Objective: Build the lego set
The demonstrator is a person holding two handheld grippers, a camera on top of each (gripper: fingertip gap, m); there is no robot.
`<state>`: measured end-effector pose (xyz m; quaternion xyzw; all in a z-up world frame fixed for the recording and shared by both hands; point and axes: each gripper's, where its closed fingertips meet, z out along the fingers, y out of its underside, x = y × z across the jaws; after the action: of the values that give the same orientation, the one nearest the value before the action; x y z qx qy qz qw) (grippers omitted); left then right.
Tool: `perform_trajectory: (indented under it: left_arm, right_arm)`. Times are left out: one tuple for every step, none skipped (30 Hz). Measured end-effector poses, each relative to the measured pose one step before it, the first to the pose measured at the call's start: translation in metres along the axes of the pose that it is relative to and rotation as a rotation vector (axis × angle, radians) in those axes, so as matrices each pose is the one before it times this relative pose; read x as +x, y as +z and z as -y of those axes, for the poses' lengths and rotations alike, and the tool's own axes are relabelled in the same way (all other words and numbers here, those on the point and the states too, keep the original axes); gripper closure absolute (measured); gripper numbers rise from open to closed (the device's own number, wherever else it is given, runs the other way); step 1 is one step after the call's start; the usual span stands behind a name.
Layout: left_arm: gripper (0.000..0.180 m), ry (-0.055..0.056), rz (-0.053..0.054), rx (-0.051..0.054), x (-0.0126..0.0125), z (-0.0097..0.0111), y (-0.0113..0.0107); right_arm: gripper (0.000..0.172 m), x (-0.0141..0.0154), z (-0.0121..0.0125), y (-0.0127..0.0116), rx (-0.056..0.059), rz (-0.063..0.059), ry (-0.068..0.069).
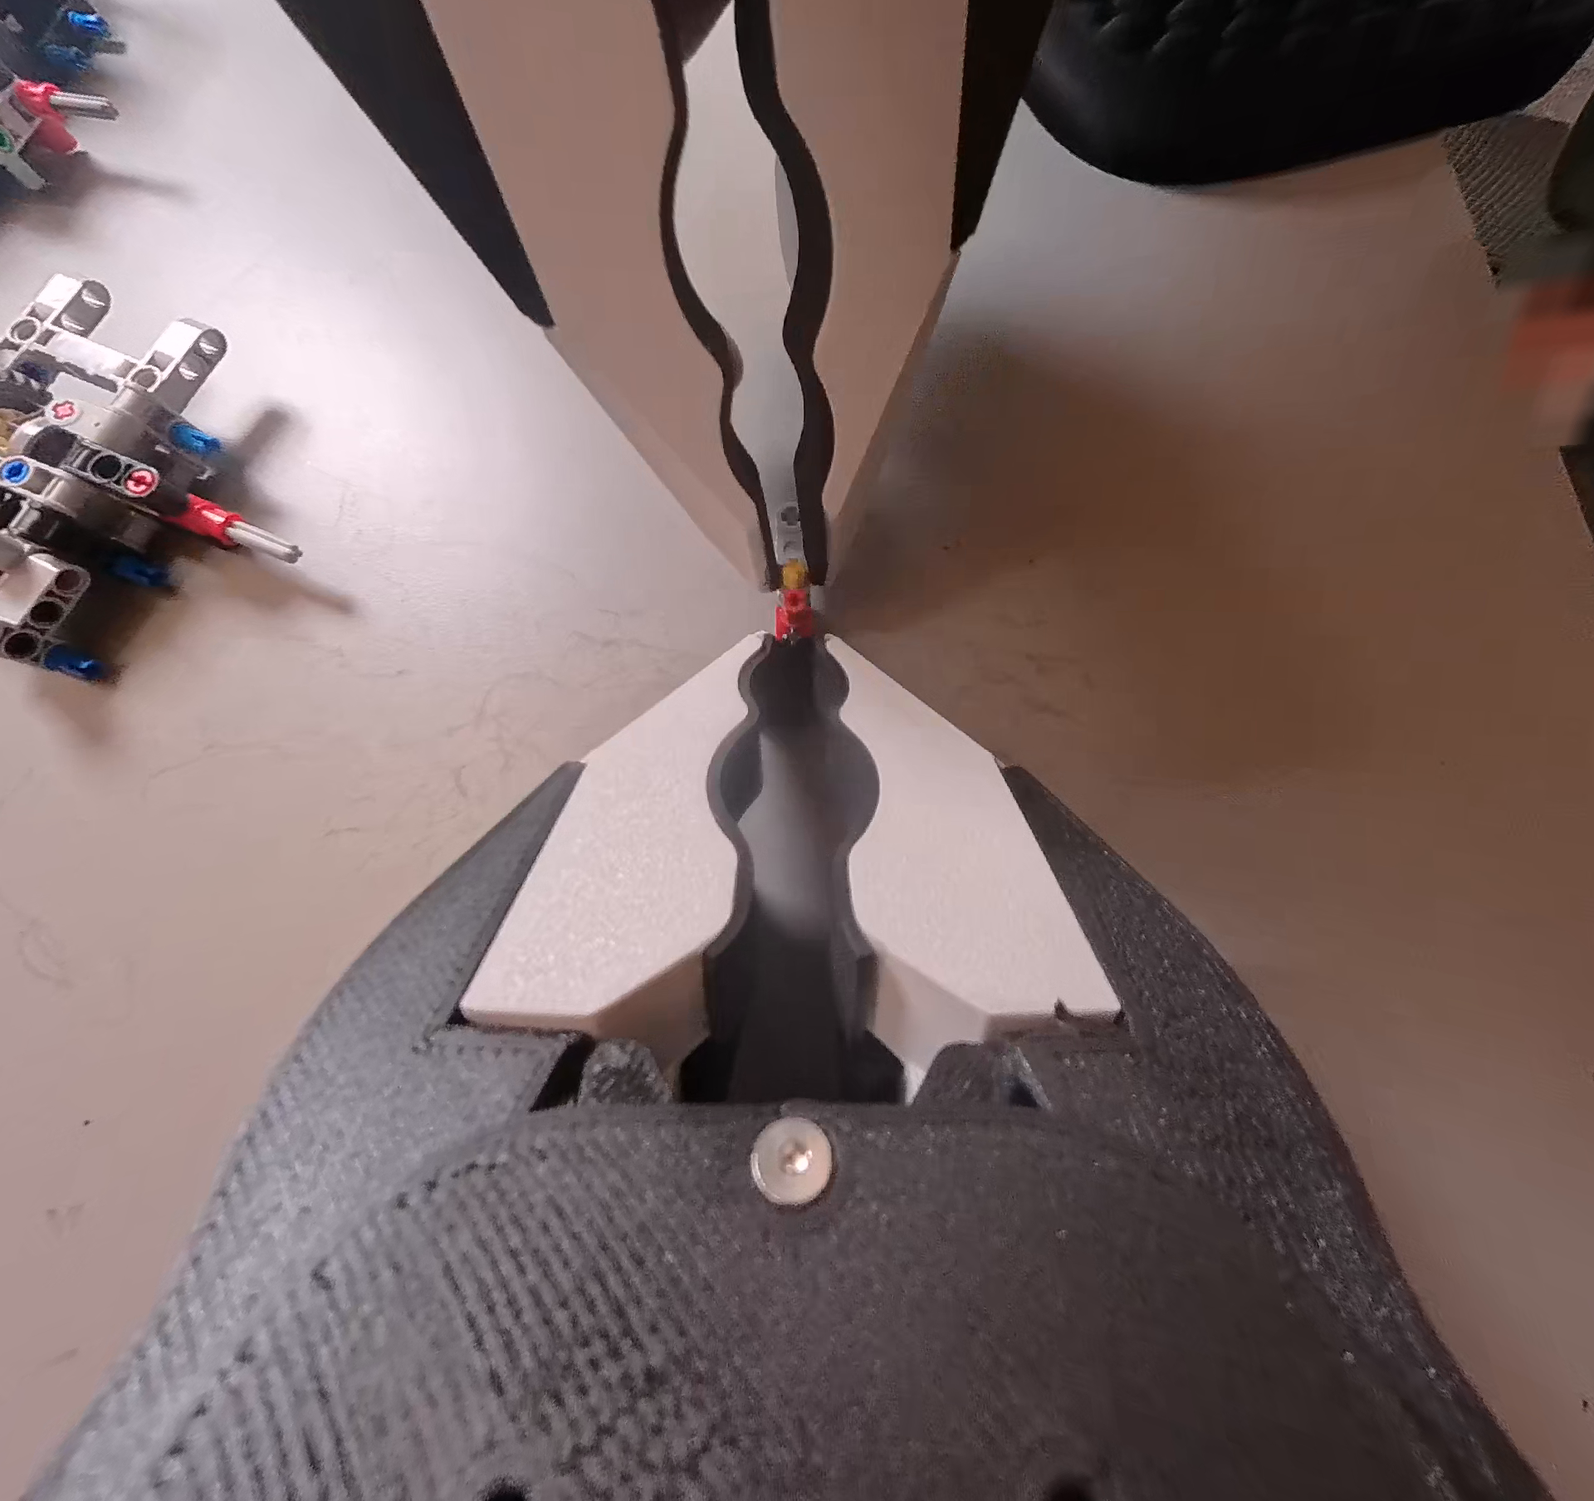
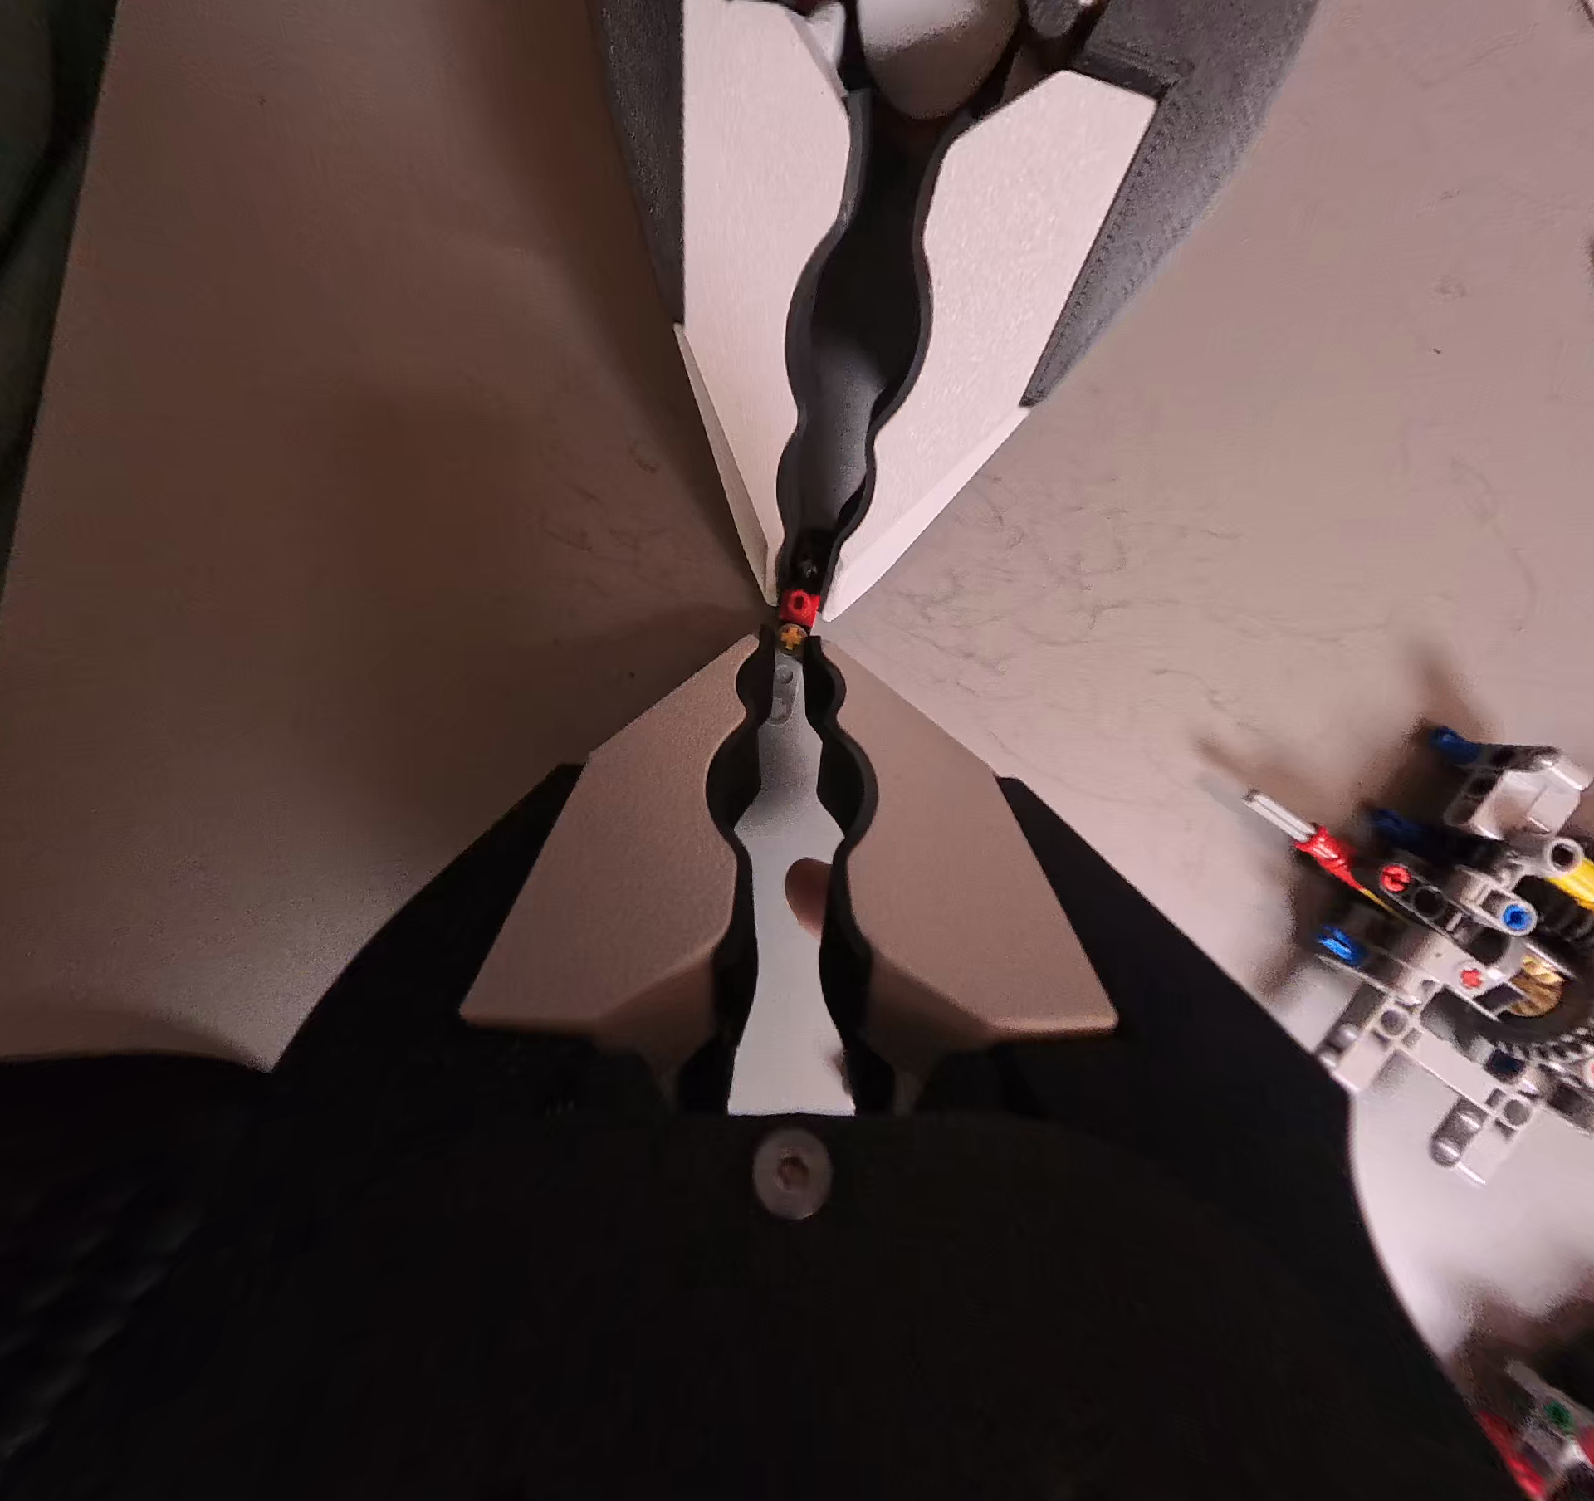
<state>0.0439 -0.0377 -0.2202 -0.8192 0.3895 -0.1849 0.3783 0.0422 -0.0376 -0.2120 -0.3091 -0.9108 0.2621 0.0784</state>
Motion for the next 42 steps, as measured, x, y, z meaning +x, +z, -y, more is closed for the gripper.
perform_trajectory:
  left_arm:
    - [0.174,0.0012,0.0012,0.0001,0.0001,-0.00001,-0.00002]
    - [0.174,-0.0001,0.0,0.0002,-0.00005,-0.00003,-0.00005]
    - [0.174,-0.0018,-0.0016,0.0001,0.0,0.00004,0.00003]
    - [0.174,-0.0033,-0.0021,0.0002,-0.0002,0.00008,0.00006]
    - [0.174,-0.0028,0.0015,0.0004,-0.00046,0.00004,0.00016]
    - [0.174,0.0007,0.0037,-0.0001,-0.00045,0.00018,0.00022]
    - [0.174,0.0042,0.0023,-0.0003,0.0001,-0.00009,-0.00007]
    - [0.174,0.005,0.003,0.0,0.00017,-0.00007,-0.00009]
    - [0.174,0.0033,0.0038,0.0001,-0.00004,-0.00013,-0.00016]
    - [0.174,0.0013,0.0031,0.0001,-0.00022,-0.00006,-0.00008]
    - [0.174,0.0005,0.0012,0.0,-0.00019,0.0,0.0]
    - [0.174,-0.0004,-0.0001,-0.0001,-0.00009,-0.00002,-0.00001]
    - [0.174,-0.0009,-0.0001,0.0,-0.00007,-0.00001,-0.00001]
    - [0.174,-0.0002,0.0002,-0.0001,-0.00009,0.00002,0.00004]
    - [0.174,0.0003,0.0006,-0.0002,-0.0001,-0.00003,-0.00002]
    - [0.174,0.0006,0.0011,-0.0003,-0.00014,0.00001,0.00004]
    - [0.174,0.0012,0.0016,-0.0001,-0.00003,0.0,0.00001]
    - [0.174,0.0017,0.0023,0.0,-0.00016,0.00002,0.00002]
    - [0.174,0.0014,0.003,0.0,-0.00024,0.00003,0.00002]
    - [0.174,0.0001,0.003,0.0001,-0.00028,0.00002,0.00001]
    - [0.174,-0.0012,0.0022,0.0,-0.00024,0.00009,0.00011]
    - [0.174,-0.0022,0.0026,0.0,-0.00036,0.00008,0.0001]
    - [0.173,-0.0027,0.0043,0.0,-0.00058,0.00018,0.00021]
    - [0.172,-0.0012,0.005,0.0,-0.0005,0.00019,0.00022]
    - [0.172,0.0014,0.0052,0.0,-0.00029,0.00029,0.00017]
    - [0.172,0.0029,0.0061,0.0,-0.00016,0.0002,0.0002]
    - [0.173,0.0033,0.0071,0.0,-0.00017,0.00022,0.0002]
    - [0.173,0.003,0.0071,-0.0001,-0.00024,0.00017,0.0003]
    - [0.173,0.0019,0.0056,0.0,-0.00022,0.00014,0.00012]
    - [0.173,0.0005,0.004,0.0,-0.00018,0.00013,0.00011]
    - [0.173,-0.0007,0.0035,0.0,-0.00032,0.00019,0.00022]
    - [0.173,-0.001,0.0024,-0.0001,-0.00029,0.00017,0.00021]
    - [0.173,-0.0006,0.0024,-0.0001,-0.00023,0.00012,0.00015]
    - [0.173,-0.0004,0.0034,-0.0001,-0.00032,0.00018,0.00021]
    - [0.173,-0.0008,0.0043,-0.0001,-0.00027,0.00019,0.00021]
    - [0.174,-0.0021,0.005,-0.0002,-0.00042,0.00016,0.0002]
    - [0.173,-0.0041,0.0048,-0.0001,-0.00032,0.00012,0.00015]
    - [0.173,-0.0066,0.0044,0.0002,-0.00052,0.00012,0.00001]
    - [0.171,-0.0092,0.0037,0.0019,-0.00079,0.00013,-0.00025]
    - [0.166,-0.0139,-0.0031,0.0062,-0.00018,0.00062,-0.00068]
    - [0.16,-0.0217,-0.012,0.014,0.00054,0.00151,-0.00151]
    - [0.157,-0.0292,-0.0137,0.0242,0.0003,0.00261,-0.00251]
  right_arm:
    - [0.167,0.00004,0.0,0.00005,0.0156,-0.0006,0.0144]
    - [0.167,-0.00001,0.0001,-0.00005,0.0061,-0.0069,0.0093]
    - [0.166,0.00003,-0.00009,-0.00009,-0.0024,-0.0133,0.0031]
    - [0.166,0.00013,0.00007,-0.00044,-0.0045,-0.0189,-0.0072]
    - [0.166,0.00064,-0.00078,-0.00103,-0.0019,-0.0255,-0.0124]
    - [0.161,0.00082,-0.00086,-0.00265,0.0082,-0.0241,-0.0061]
    - [0.15,-0.00041,0.00032,-0.00458,0.0296,-0.0096,0.0168]
    - [0.144,-0.00171,0.00127,-0.00622,0.0455,0.0031,0.0363]
    - [0.141,-0.00153,-0.00057,-0.00676,0.0381,-0.0023,0.0367]
    - [0.141,-0.00009,-0.00343,-0.00641,0.0227,-0.0239,0.0222]
    - [0.141,0.00011,-0.00492,-0.00609,0.0127,-0.0352,0.0136]
    - [0.141,-0.00155,-0.0055,-0.00564,0.0049,-0.0304,0.0161]
    - [0.141,-0.00184,-0.00539,-0.00538,0.0041,-0.0312,0.019]
    - [0.141,-0.00052,-0.00565,-0.00527,0.0032,-0.0361,0.0197]
    - [0.141,0.00033,-0.00653,-0.00524,-0.0001,-0.0366,0.0214]
    - [0.141,0.00136,-0.0062,-0.00512,0.0045,-0.0343,0.0253]
    - [0.141,0.00244,-0.00576,-0.00483,0.0081,-0.0328,0.0307]
    - [0.141,0.00561,-0.00664,-0.00417,0.0016,-0.0419,0.0336]
    - [0.142,0.00902,-0.00793,-0.00296,-0.0089,-0.0527,0.0276]
    - [0.142,0.00835,-0.00676,-0.0016,-0.0048,-0.039,0.0252]
    - [0.142,0.00509,-0.00423,-0.00047,0.0023,-0.0101,0.029]
    - [0.143,0.00479,-0.00178,0.00056,0.0068,-0.0038,0.0255]
    - [0.144,0.00579,-0.00187,0.00165,-0.0048,-0.0098,0.017]
    - [0.144,0.00386,-0.00198,0.00269,-0.0134,-0.0009,0.0022]
    - [0.144,0.00188,-0.00168,0.0034,-0.0167,0.0072,-0.0034]
    - [0.144,0.00126,-0.00128,0.00371,-0.0209,0.0065,-0.0015]
    - [0.144,0.00027,0.00061,0.00359,-0.0131,0.0055,-0.0085]
    - [0.144,-0.00034,0.00116,0.00328,-0.0118,0.0055,-0.0136]
    - [0.144,0.00029,-0.00022,0.0031,-0.0234,0.0011,-0.0106]
    - [0.144,0.00039,-0.00031,0.00276,-0.0241,0.0015,-0.0117]
    - [0.146,0.00001,0.00302,0.00135,-0.0029,0.0033,-0.0134]
    - [0.148,0.00006,0.00132,0.00175,-0.01,0.0019,-0.0153]
    - [0.151,-0.00025,0.00161,0.00137,-0.0032,0.004,-0.0105]
    - [0.155,-0.0017,0.00113,0.00125,-0.0018,0.0136,-0.0036]
    - [0.157,-0.00196,0.00078,0.00063,-0.0012,0.0148,0.0019]
    - [0.157,-0.00014,0.00039,0.00038,-0.0021,0.0024,0.0006]
    - [0.158,-0.0003,0.00012,0.00009,-0.0007,0.0006,0.0016]
    - [0.158,-0.00068,0.00037,0.00015,0.0017,0.0007,-0.0001]
    - [0.158,-0.00146,0.00083,0.00037,0.0065,0.0016,-0.0016]
    - [0.158,-0.00214,0.00119,0.0004,0.0081,0.004,-0.0022]
    - [0.158,-0.00228,0.00244,0.00032,0.0145,0.0028,-0.0036]
    - [0.158,-0.00216,0.00554,-0.00014,0.0316,-0.0012,-0.0089]
